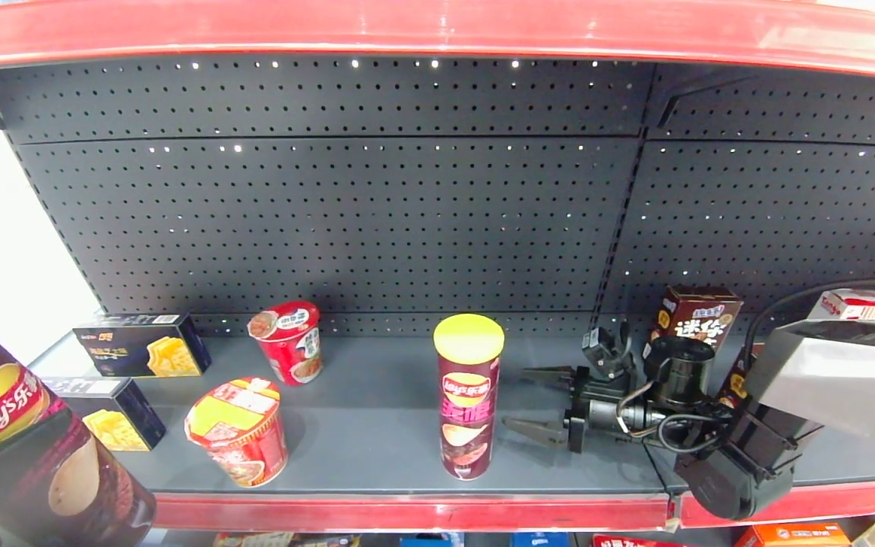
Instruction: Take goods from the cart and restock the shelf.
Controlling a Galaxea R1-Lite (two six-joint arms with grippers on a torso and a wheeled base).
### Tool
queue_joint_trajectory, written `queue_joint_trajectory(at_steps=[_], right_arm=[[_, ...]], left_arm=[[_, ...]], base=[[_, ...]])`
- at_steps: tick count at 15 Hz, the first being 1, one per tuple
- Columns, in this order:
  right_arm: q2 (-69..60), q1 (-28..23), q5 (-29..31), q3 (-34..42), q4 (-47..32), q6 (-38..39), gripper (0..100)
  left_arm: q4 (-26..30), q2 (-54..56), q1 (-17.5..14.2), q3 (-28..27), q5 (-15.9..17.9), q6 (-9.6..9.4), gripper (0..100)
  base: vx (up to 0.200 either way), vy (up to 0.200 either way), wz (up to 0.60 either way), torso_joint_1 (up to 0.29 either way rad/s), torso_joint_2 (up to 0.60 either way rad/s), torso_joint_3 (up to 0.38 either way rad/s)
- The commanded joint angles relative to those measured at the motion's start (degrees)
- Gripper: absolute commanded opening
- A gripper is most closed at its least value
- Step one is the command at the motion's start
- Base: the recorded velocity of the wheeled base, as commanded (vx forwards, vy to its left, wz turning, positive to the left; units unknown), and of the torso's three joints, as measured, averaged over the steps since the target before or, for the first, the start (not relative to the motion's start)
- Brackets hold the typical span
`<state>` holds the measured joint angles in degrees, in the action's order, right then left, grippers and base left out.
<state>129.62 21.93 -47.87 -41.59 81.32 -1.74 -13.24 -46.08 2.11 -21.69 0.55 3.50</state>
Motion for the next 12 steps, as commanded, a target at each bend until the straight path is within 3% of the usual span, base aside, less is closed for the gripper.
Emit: queue_joint_trajectory(at_steps=[1, 12], right_arm=[[-0.42, 1.1, -0.03, -0.07, 0.06, -0.01, 100], [-16.51, 2.5, 0.24, 1.25, -4.86, -0.01, 100]], left_arm=[[-0.03, -0.06, 0.0, -0.11, -0.02, 0.02, 0], [-0.03, 0.38, 0.18, 0.68, -0.02, 0.02, 0]], base=[[0.0, 0.0, 0.0, 0.0, 0.0, 0.0], [0.0, 0.0, 0.0, 0.0, 0.0, 0.0]])
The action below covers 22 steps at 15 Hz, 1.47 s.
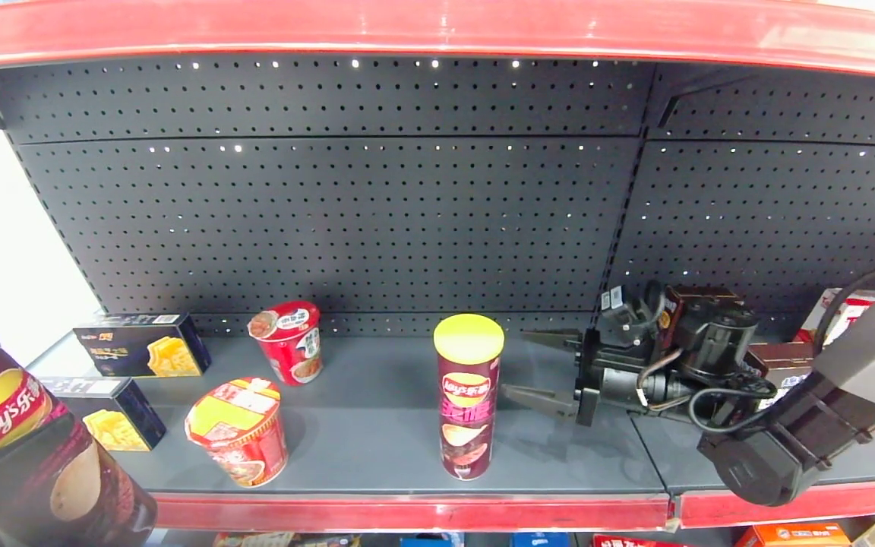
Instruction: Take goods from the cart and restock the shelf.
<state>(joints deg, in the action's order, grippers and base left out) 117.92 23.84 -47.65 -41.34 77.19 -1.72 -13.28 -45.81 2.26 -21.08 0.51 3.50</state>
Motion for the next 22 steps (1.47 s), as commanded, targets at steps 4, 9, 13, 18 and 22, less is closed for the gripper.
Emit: queue_joint_trajectory(at_steps=[4, 9, 13, 18, 22], right_arm=[[-19.04, -1.26, 0.19, 11.89, -1.25, -0.13, 100], [-34.51, -6.18, 0.63, 22.62, -5.12, -0.3, 100], [-43.3, -17.96, 0.72, 24.29, -9.78, -0.3, 100], [-48.13, -32.46, 9.86, 25.87, -11.45, -0.57, 100], [-57.54, -32.11, 31.04, 34.75, -16.99, -0.65, 100]], left_arm=[[0.0, 0.11, 0.12, 0.6, 0.1, 0.02, 0], [-0.08, 0.37, 0.03, 2.09, 0.1, 0.02, 0], [0.09, 3.1, -0.32, 5.35, -0.51, 0.02, 0], [-0.44, 6.44, -1.99, 8.33, -1.57, -0.07, 0], [0.0, 6.35, -1.99, 3.94, -1.22, 0.02, 0]], base=[[0.0, 0.0, 0.0, 0.0, 0.0, 0.0], [0.0, 0.0, 0.0, 0.0, 0.0, 0.0], [0.0, 0.0, 0.0, 0.0, 0.0, 0.0], [0.0, 0.0, 0.0, 0.0, 0.0, 0.0], [0.0, 0.0, 0.0, 0.0, 0.0, 0.0]])
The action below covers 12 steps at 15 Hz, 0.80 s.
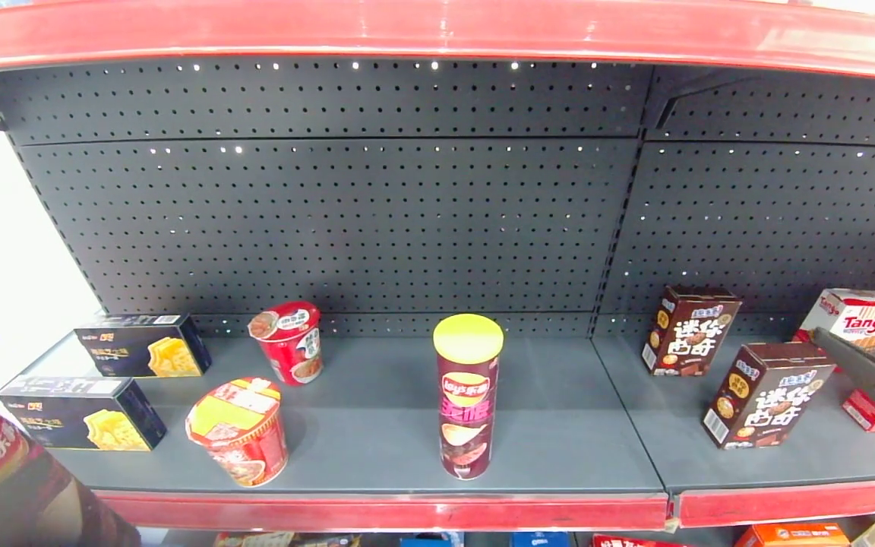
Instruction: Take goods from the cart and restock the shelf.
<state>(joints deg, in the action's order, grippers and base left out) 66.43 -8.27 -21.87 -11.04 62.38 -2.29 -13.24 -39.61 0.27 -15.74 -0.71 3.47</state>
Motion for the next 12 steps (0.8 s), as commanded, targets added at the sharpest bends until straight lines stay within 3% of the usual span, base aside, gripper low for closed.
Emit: queue_joint_trajectory(at_steps=[1, 3, 5, 6, 7, 9, 10, 12], right_arm=[[-8.51, 0.09, 10.36, 7.53, -3.23, 0.01, 100], [-13.87, 0.27, 16.95, 11.04, -6.83, 0.62, 100], [-25.38, -0.26, 18.79, 11.04, -20.02, 1.15, 100], [-39.18, -0.44, 18.88, 11.04, -36.8, 1.06, 100], [-49.73, -0.35, 18.88, 10.96, -48.58, 1.06, 100], [-66.25, -0.79, 20.38, 10.61, -64.66, 1.33, 100], [-64.67, -1.05, 23.54, 10.96, -63.08, 1.85, 100], [-64.67, -1.14, 24.24, 10.96, -62.73, 2.38, 100]], left_arm=[[-0.03, 0.41, 0.0, -1.93, -0.08, 0.04, 0], [-0.03, 0.5, 0.08, -2.63, -0.08, -0.05, 0], [-0.03, 0.41, 0.08, -3.25, 0.0, -0.05, 0], [-0.12, 0.5, 0.43, -3.16, 0.36, -0.05, 0], [-0.12, 0.41, 0.79, -3.25, 1.41, 0.04, 0], [-0.21, -0.12, 1.31, -4.48, 3.96, 0.04, 0], [-0.12, -1.26, 1.4, -5.88, 5.01, -0.05, 0], [-0.12, -4.43, 2.63, -10.28, 6.95, -0.05, 0]], base=[[0.0, 0.0, 0.0, 0.0, 0.0, 0.0], [0.0, 0.0, 0.0, 0.0, 0.0, 0.0], [0.0, 0.0, 0.0, 0.0, 0.0, 0.0], [0.0, 0.0, 0.0, 0.0, 0.0, 0.0], [0.0, 0.0, 0.0, 0.0, 0.0, 0.0], [0.0, 0.0, 0.0, 0.0, 0.0, 0.0], [0.0, 0.0, 0.0, 0.0, 0.0, 0.0], [0.0, 0.0, 0.0, 0.0, 0.0, 0.0]])
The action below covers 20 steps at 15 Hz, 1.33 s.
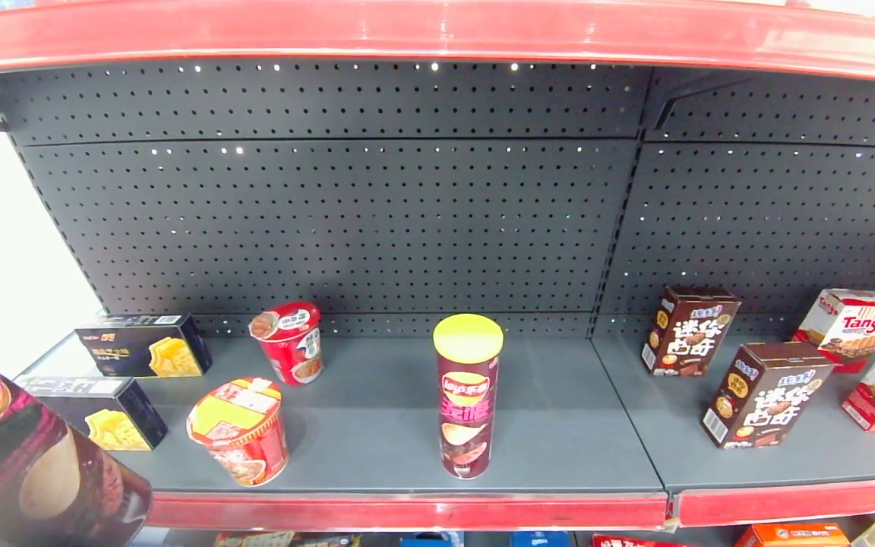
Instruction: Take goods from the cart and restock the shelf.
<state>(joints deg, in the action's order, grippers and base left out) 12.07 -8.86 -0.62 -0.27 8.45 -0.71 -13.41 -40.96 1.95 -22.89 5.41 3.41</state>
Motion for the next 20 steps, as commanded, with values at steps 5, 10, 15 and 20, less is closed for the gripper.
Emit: queue_joint_trajectory(at_steps=[5, 10, 15, 20], right_arm=[[-10.31, -0.45, 2.99, 0.18, -8.8, 0.79, 100], [-10.31, -0.45, 2.99, 0.18, -8.8, 0.79, 100], [-10.31, -0.45, 2.99, 0.18, -8.8, 0.79, 100], [-10.31, -0.45, 2.99, 0.18, -8.8, 0.79, 100]], left_arm=[[-3.9, -14.32, 12.9, -8.4, 0.92, 0.01, 0], [-11.9, -27.68, 16.95, -12.53, 4.08, -0.07, 0], [-25.88, -47.46, 17.47, -18.68, 7.16, -0.07, 0], [-28.16, -61.78, 14.13, -30.63, 19.72, -0.25, 0]], base=[[0.0, 0.0, 0.0, 0.0, 0.0, 0.0], [0.0, 0.0, 0.0, 0.0, 0.0, 0.0], [0.0, 0.0, 0.0, 0.0, 0.0, 0.0], [0.0, 0.0, 0.0, 0.0, 0.0, 0.0]])
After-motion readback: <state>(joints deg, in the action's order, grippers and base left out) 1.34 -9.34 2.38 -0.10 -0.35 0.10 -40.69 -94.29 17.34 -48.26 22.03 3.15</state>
